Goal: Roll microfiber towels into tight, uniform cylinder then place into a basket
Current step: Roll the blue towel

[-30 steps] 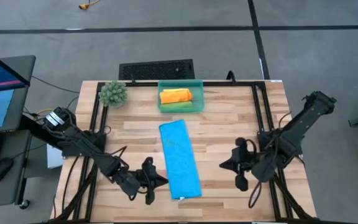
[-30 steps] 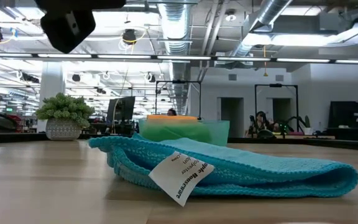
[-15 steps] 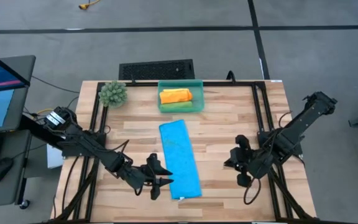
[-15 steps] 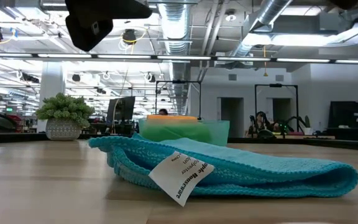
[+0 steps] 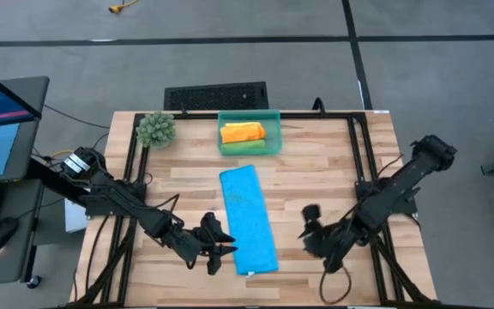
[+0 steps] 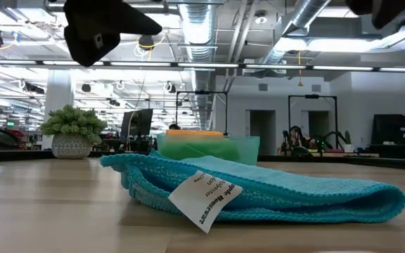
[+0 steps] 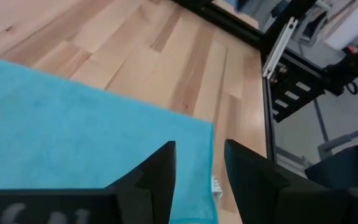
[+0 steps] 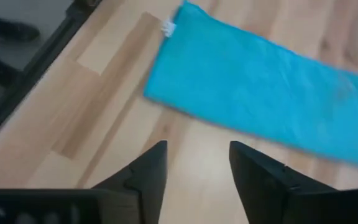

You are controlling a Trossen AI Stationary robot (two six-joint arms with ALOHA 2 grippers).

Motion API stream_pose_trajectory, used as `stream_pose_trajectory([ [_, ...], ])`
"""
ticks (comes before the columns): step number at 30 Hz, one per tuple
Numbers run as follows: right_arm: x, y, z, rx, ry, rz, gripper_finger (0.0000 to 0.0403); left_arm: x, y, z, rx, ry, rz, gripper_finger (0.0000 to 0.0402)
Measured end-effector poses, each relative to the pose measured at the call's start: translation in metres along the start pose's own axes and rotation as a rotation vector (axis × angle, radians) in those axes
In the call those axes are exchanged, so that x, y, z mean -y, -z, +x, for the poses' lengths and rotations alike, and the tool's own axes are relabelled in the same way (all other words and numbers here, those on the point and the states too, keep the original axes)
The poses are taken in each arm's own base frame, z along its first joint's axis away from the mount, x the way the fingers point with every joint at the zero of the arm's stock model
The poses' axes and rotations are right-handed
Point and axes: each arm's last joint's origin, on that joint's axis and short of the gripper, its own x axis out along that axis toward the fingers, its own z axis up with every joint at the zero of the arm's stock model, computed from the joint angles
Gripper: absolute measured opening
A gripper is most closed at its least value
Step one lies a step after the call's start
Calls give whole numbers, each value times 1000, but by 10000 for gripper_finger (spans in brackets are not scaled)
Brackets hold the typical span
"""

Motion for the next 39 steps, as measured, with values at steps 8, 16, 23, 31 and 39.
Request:
stream_pose_trajectory([
  [8, -25, -15, 62, 47, -9, -192, 212, 0, 2, 0, -41, 28, 1, 126],
  [16, -33, -12, 108, 16, 1, -207, 202, 0, 2, 0, -43, 30, -2, 126],
  [23, -47, -8, 139, 4, -9, -274, 196, 0, 2, 0, -49, 24, 2, 125],
  [31, -48, -8, 158, -28, -2, -282, 193, 0, 2, 0, -50, 21, 3, 125],
  [39, -28, -10, 163, -47, -17, -95, 159, -3, 4, 0, -71, -3, 29, 125],
])
